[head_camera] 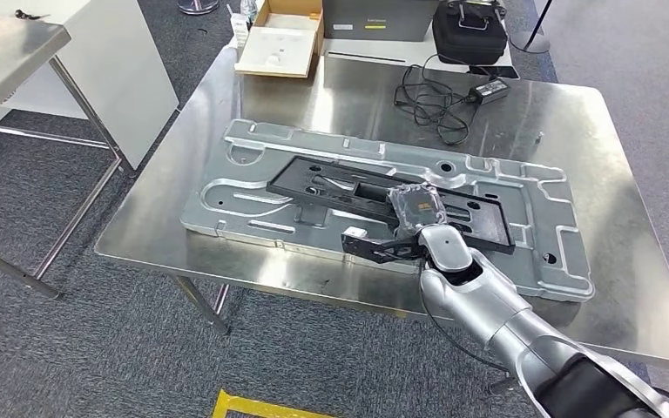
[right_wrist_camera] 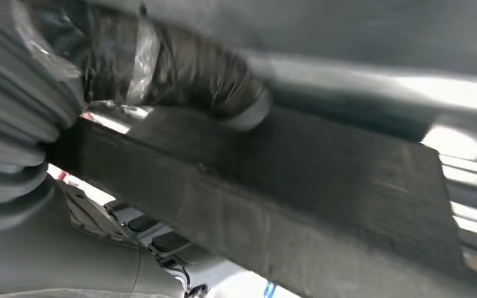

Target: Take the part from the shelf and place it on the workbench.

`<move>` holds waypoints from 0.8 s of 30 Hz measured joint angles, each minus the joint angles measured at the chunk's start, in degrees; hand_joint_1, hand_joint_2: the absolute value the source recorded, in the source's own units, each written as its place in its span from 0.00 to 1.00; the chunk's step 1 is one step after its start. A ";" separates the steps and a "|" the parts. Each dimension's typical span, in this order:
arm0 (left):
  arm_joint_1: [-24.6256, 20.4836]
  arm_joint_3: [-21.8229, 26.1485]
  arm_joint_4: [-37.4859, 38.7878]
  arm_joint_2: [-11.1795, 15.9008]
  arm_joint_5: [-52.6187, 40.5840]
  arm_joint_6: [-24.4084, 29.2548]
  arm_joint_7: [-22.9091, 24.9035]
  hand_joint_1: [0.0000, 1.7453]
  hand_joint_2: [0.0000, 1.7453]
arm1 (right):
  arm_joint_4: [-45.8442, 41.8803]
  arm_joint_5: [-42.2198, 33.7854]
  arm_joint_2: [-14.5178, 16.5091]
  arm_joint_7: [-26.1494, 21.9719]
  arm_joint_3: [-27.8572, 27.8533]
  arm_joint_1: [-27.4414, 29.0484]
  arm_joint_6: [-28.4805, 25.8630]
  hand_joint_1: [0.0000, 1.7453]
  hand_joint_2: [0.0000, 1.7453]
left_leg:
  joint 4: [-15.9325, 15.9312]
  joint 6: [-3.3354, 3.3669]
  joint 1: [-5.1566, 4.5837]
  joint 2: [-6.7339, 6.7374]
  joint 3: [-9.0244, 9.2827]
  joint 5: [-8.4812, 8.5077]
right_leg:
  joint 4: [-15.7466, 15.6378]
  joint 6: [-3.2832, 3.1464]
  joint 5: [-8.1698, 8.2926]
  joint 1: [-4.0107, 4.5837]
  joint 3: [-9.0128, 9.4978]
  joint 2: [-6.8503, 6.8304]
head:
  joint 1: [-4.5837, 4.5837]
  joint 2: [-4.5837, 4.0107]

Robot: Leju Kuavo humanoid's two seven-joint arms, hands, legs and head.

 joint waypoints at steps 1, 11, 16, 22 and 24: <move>-0.03 0.13 0.00 0.00 -0.08 -0.43 0.09 0.00 1.00 | 1.65 -0.21 0.14 -0.52 -0.74 -0.13 -0.33 0.00 0.00 | 0.01 0.00 0.00 -0.04 0.05 0.00 | 0.00 0.01 -0.01 0.00 0.09 -0.05 | 0.01 0.00; -0.37 0.65 0.00 -0.04 -0.16 -1.26 0.70 0.00 0.00 | 9.84 -0.23 2.11 -1.56 -3.29 -1.42 -2.44 0.00 0.00 | 0.13 0.05 -0.08 -0.03 0.50 -0.12 | -0.07 0.08 -0.02 -0.07 0.68 -0.04 | 0.01 0.00; -0.38 0.97 0.00 -0.22 -0.30 -1.58 0.93 0.00 0.00 | 7.37 1.56 3.44 -1.02 -3.31 -0.83 -6.06 0.00 0.00 | 0.18 0.06 -0.09 -0.03 0.48 -0.10 | -0.07 0.17 0.04 -0.11 0.68 -0.04 | 0.01 0.00; -0.41 1.10 0.00 -0.62 -0.82 -2.35 0.99 0.00 0.00 | -7.77 4.65 4.67 0.70 -3.27 1.53 -5.79 0.00 0.00 | 0.16 0.05 -0.09 0.00 0.44 -0.10 | -0.06 0.18 0.03 -0.08 0.56 0.00 | 0.00 0.00; -0.41 1.16 0.00 -0.75 -1.07 -2.45 0.99 0.00 0.00 | -12.23 5.38 5.07 0.62 -3.14 2.08 -5.86 0.00 0.00 | 0.16 0.05 -0.08 -0.02 0.40 -0.10 | -0.06 0.18 0.00 -0.06 0.55 -0.03 | 0.00 0.00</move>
